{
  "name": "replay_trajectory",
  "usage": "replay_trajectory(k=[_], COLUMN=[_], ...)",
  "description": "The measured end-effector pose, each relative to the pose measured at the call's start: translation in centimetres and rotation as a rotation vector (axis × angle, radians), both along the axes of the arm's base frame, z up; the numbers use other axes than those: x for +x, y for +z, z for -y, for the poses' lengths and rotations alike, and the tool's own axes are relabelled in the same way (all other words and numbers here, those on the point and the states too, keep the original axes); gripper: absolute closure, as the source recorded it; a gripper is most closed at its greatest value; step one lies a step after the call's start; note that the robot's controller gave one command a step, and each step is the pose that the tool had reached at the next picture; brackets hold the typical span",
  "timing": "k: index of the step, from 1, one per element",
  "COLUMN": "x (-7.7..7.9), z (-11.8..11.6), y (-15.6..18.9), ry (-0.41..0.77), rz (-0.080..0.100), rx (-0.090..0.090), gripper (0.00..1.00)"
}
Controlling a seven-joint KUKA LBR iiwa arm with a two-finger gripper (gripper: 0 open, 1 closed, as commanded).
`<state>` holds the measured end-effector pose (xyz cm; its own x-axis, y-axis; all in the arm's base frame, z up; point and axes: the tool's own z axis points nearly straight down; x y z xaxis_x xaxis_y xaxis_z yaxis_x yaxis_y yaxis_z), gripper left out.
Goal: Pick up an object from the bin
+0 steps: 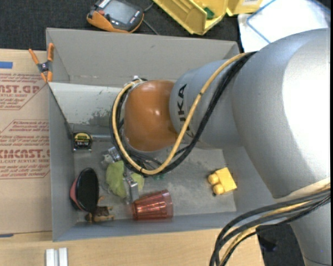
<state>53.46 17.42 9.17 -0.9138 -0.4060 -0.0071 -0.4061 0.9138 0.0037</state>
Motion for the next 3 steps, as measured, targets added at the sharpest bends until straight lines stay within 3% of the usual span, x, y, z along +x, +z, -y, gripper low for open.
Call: replay_trajectory(k=[1,3], x=[-4.76,-4.13], z=[-4.65,-4.22], y=[-0.8,-1.35], ry=[0.653,0.624], rz=[0.042,0.042], rx=[0.005,0.009], gripper=[1.0,1.0])
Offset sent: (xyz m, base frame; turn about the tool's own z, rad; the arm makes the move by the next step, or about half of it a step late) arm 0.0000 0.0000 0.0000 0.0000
